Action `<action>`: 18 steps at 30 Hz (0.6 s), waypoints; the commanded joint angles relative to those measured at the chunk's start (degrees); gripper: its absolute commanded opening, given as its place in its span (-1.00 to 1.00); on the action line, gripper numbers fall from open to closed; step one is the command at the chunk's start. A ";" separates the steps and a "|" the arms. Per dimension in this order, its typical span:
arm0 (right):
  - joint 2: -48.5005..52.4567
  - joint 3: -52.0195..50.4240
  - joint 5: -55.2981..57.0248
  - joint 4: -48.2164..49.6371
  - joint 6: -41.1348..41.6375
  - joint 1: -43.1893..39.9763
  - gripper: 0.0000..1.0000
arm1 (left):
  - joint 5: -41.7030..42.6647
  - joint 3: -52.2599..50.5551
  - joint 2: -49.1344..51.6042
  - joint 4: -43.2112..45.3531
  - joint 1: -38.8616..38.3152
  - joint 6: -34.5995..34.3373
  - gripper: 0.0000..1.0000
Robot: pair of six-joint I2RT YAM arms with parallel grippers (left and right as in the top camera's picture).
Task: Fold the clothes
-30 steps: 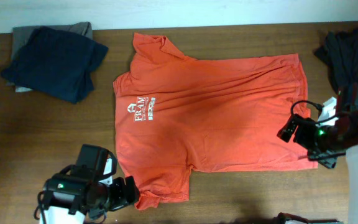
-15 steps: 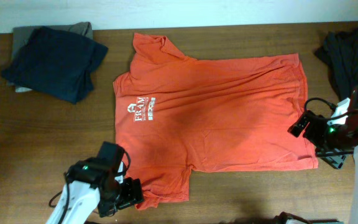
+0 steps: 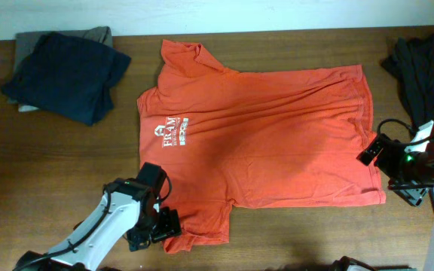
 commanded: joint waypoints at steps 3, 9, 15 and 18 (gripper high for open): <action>-0.07 -0.11 0.76 0.00 -0.70 -0.46 0.98 | -0.66 -0.70 0.39 1.84 -0.24 -0.74 0.65; -0.07 -0.11 0.76 0.02 -1.05 -0.46 0.98 | 0.52 -0.68 -0.55 3.06 -0.22 0.81 0.57; -0.07 -0.11 0.79 0.04 -1.07 -0.46 0.98 | 0.90 -0.68 -7.63 2.47 -0.22 0.81 0.57; -0.07 -0.11 0.79 0.17 -1.07 -0.46 0.98 | 0.85 -0.68 -11.19 2.51 -0.22 0.79 0.57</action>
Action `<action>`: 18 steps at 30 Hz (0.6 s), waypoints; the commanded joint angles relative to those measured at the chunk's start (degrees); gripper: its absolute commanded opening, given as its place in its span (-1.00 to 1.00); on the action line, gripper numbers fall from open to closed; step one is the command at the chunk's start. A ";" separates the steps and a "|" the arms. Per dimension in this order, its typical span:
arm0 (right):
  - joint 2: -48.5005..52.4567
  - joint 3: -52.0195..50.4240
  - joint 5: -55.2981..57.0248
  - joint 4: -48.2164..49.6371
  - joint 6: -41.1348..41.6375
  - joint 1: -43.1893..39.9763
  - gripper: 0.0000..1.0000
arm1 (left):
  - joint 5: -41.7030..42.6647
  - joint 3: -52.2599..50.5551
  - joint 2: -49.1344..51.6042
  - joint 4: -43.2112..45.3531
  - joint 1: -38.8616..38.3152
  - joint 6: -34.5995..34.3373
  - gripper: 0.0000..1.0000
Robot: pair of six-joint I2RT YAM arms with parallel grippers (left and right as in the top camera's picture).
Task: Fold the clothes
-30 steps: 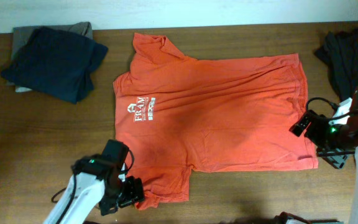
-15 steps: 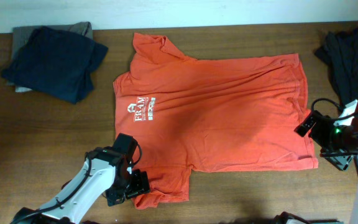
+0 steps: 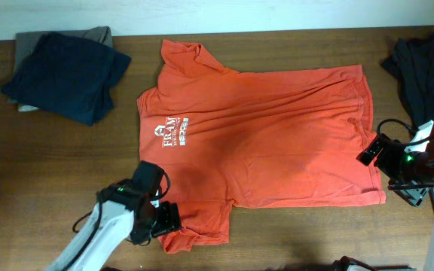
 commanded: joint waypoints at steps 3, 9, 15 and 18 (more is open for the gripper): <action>-0.07 -0.11 0.74 0.35 -0.57 -0.46 0.98 | 0.35 -0.57 -4.31 0.55 -0.22 0.61 0.57; -0.07 -0.11 0.74 0.39 -0.59 -0.46 0.98 | -0.46 -0.72 0.57 1.11 -0.22 0.28 0.57; -0.07 -0.11 0.74 0.37 -1.03 -0.46 0.98 | -0.39 -0.72 6.21 1.49 -0.24 0.26 0.57; -0.07 -0.11 0.72 0.37 -1.01 -0.46 0.98 | -0.22 -0.74 7.93 0.83 -0.22 0.02 0.57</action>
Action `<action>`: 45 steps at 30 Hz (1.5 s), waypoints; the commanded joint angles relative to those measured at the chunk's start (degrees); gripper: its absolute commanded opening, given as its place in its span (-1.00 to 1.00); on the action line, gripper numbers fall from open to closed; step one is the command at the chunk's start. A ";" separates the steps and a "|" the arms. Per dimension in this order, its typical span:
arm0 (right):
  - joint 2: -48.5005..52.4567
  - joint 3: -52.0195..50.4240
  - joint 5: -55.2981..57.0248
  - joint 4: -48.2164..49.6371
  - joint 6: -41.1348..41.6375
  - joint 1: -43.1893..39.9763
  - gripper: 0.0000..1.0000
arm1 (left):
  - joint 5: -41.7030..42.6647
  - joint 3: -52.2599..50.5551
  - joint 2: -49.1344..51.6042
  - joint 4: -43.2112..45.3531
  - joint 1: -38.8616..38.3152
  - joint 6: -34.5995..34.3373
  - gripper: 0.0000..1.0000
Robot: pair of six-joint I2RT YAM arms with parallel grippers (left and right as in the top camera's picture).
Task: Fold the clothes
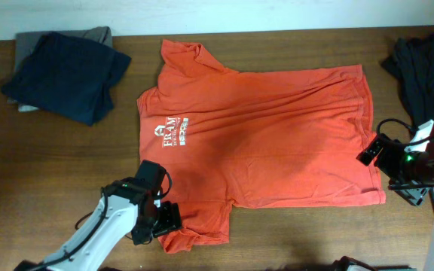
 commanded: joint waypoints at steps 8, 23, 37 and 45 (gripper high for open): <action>-0.07 -0.11 0.72 0.15 -1.33 -0.46 0.97 | 1.60 -0.61 3.74 -3.58 -0.24 0.04 0.57; -0.07 -0.11 0.72 0.22 -1.31 -0.46 0.98 | 1.99 -0.90 2.01 -13.00 -2.45 1.38 0.51; -0.07 -0.11 0.70 0.42 -1.29 -0.46 0.98 | -2.91 3.43 -10.82 -7.85 -2.80 1.40 0.48; -0.07 -0.11 0.72 0.42 -1.31 -0.46 0.98 | -3.39 3.37 1.03 -5.70 -2.80 1.79 0.41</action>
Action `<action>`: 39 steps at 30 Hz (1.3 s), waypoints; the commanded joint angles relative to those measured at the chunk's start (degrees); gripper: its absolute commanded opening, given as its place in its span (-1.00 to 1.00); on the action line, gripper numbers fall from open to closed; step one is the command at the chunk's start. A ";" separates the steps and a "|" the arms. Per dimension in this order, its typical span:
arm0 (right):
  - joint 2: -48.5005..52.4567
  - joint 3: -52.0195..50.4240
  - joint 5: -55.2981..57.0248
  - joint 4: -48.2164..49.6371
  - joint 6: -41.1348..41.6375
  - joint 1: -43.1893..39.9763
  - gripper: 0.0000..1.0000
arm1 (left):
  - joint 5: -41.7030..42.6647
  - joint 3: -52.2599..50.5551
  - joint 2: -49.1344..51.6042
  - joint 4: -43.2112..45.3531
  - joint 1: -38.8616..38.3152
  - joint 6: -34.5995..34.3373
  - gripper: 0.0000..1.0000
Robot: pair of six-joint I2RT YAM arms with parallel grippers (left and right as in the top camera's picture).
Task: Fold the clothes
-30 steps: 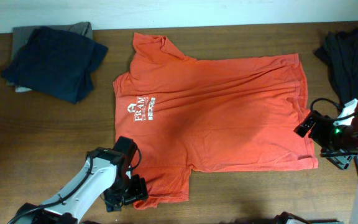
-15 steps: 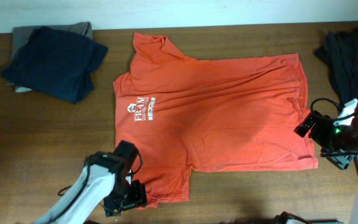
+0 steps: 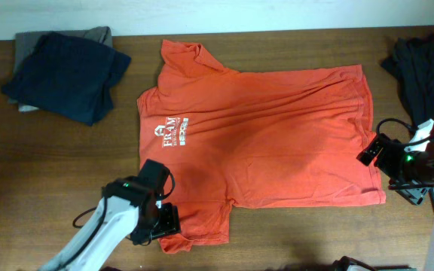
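Note:
An orange T-shirt (image 3: 270, 143) lies spread flat on the table, its white logo (image 3: 170, 132) toward the left. My left gripper (image 3: 169, 223) sits at the left edge of the near sleeve (image 3: 202, 226), its dark fingers overlapping the cloth; the overhead view does not show whether they are open or shut. My right gripper (image 3: 368, 153) rests at the shirt's right hem, its jaw state likewise unclear.
A folded dark navy garment (image 3: 66, 75) lies on a grey one at the back left. A heap of dark clothes (image 3: 424, 68) lies at the back right. Bare wooden table (image 3: 59, 165) shows left of the shirt.
My left gripper has shifted only slightly at the near sleeve's left edge, and its arm has changed pose. The shirt and the right gripper look unchanged.
My left gripper was at the near sleeve's left edge throughout, shifting by small amounts between moments, and the sleeve's edge moved a little with it. The right gripper stayed at the right hem. The shirt has stayed flat.

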 commanded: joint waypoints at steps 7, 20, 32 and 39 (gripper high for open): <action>-0.07 -0.11 0.70 0.15 -0.72 -0.46 0.98 | -1.90 0.35 10.29 1.55 -0.22 0.26 0.41; -0.07 -0.11 0.72 0.13 -0.79 -0.46 0.98 | -1.29 -1.86 11.02 -4.48 -0.24 -0.17 0.40; 0.00 -0.20 6.16 0.90 2.49 -0.46 0.98 | -0.87 -0.04 3.10 -4.96 -0.33 -0.15 0.28; 1.88 -0.22 14.75 3.08 9.86 -0.48 0.98 | -0.79 -0.13 0.44 -4.35 -0.33 -0.17 0.61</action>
